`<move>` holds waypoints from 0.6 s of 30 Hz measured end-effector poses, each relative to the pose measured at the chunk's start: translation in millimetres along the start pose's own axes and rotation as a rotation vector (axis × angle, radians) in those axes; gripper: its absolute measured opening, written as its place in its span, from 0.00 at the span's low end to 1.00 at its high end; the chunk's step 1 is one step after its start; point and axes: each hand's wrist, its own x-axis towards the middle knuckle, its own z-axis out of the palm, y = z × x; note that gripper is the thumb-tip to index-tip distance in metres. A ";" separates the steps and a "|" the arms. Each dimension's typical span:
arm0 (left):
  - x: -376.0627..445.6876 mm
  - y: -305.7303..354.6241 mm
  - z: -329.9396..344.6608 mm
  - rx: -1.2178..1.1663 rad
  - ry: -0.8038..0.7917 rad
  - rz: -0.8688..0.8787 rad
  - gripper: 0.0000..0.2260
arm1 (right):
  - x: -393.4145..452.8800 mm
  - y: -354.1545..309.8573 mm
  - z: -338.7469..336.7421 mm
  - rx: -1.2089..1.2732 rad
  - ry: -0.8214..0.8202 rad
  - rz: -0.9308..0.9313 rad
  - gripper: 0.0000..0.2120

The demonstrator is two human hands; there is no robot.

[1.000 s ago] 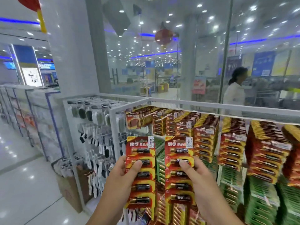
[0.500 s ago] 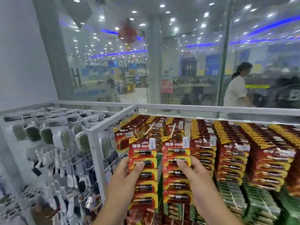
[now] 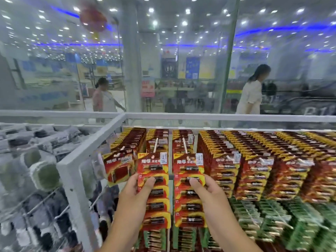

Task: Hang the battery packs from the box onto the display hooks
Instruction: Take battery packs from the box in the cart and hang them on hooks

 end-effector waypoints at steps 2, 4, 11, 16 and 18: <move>8.5 0.9 6.4 0.005 -0.002 0.011 0.09 | 8.2 -0.7 6.2 -0.010 0.013 0.003 0.07; 18.4 3.2 14.8 0.048 -0.004 0.020 0.10 | 22.4 4.9 11.2 -0.026 0.056 -0.026 0.03; 63.7 -1.0 41.4 0.039 0.073 0.019 0.05 | 83.8 23.4 28.3 -0.048 0.269 -0.083 0.26; 95.9 -19.9 52.4 0.050 0.134 0.048 0.32 | 121.7 28.2 34.7 -0.048 0.338 -0.091 0.20; 101.0 -20.6 54.2 0.010 0.141 0.040 0.21 | 130.7 28.1 36.9 -0.045 0.373 -0.075 0.16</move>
